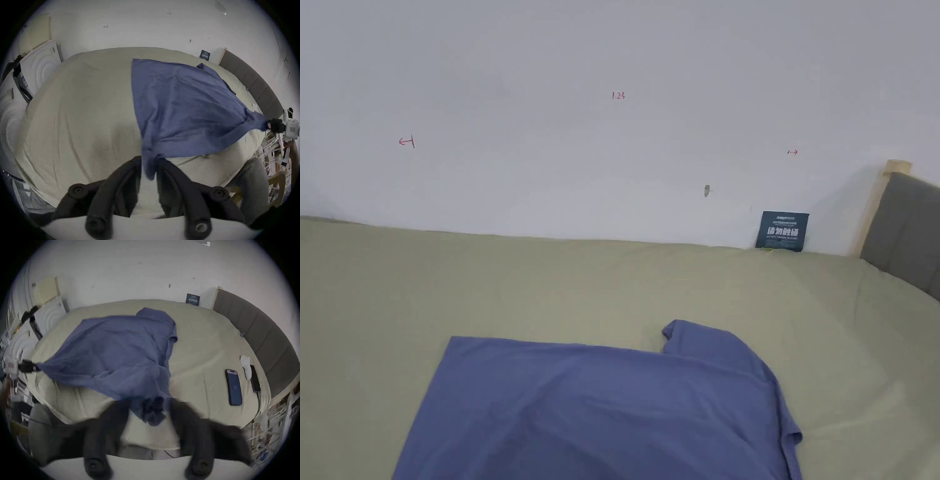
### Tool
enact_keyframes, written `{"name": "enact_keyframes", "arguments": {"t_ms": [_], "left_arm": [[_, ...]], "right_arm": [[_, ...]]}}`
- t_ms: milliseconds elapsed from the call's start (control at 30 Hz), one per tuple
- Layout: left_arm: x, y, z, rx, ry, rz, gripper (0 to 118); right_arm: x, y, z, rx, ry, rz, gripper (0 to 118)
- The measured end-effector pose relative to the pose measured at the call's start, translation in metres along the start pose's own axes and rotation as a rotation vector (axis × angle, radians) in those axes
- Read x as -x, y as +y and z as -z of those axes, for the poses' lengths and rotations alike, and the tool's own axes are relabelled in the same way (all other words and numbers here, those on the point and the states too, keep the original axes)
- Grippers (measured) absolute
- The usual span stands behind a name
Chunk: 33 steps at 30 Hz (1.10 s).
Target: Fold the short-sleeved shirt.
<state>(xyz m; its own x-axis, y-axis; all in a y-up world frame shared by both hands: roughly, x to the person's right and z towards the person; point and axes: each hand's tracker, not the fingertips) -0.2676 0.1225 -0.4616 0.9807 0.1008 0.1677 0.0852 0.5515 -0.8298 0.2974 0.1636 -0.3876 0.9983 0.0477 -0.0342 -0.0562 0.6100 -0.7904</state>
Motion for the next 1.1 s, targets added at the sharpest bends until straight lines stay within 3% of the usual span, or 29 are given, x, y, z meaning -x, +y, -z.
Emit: {"name": "enact_keyframes", "arguments": {"t_ms": [33,133,267,433,533,567,633,700,767,833,1033,1067,1100], "left_arm": [[0.005,0.000,-0.004,-0.007,0.004,-0.021,32],[0.013,0.000,-0.030,-0.063,0.015,-0.095,83],[-0.008,0.013,-0.077,-0.195,-0.054,-0.097,83],[-0.085,0.027,-0.106,-0.330,-0.025,-0.018,83],[-0.130,0.015,-0.103,-0.368,0.008,-0.038,77],[-0.138,0.008,-0.093,-0.370,0.006,-0.053,61],[-0.156,-0.016,-0.086,-0.375,0.003,-0.101,0],[-0.172,-0.048,-0.076,-0.370,0.043,-0.112,0],[-0.175,-0.075,-0.063,-0.302,0.012,-0.106,0],[-0.171,-0.093,-0.049,-0.202,0.030,-0.133,0],[-0.118,-0.094,-0.037,-0.168,0.125,-0.338,0],[-0.107,-0.087,-0.034,-0.173,0.165,-0.349,2],[-0.099,-0.080,-0.032,-0.163,0.206,-0.361,18]], "right_arm": [[0.002,-0.002,-0.003,0.023,0.003,-0.029,81],[0.007,-0.006,-0.028,-0.011,0.014,-0.023,83],[0.013,0.002,-0.071,-0.190,0.029,0.073,83],[0.039,0.005,-0.101,-0.402,0.109,0.296,83],[0.063,-0.005,-0.094,-0.398,0.107,0.315,80],[0.074,-0.012,-0.088,-0.373,0.095,0.293,69],[0.093,-0.030,-0.079,-0.352,0.075,0.233,0],[0.112,-0.051,-0.068,-0.298,0.041,0.188,0],[0.121,-0.067,-0.058,-0.254,0.127,0.171,0],[0.129,-0.077,-0.051,-0.183,0.118,0.165,0],[0.113,-0.082,-0.048,-0.172,0.147,0.199,0],[0.110,-0.077,-0.049,-0.181,0.135,0.196,0],[0.105,-0.070,-0.049,-0.187,0.126,0.191,0]]}}
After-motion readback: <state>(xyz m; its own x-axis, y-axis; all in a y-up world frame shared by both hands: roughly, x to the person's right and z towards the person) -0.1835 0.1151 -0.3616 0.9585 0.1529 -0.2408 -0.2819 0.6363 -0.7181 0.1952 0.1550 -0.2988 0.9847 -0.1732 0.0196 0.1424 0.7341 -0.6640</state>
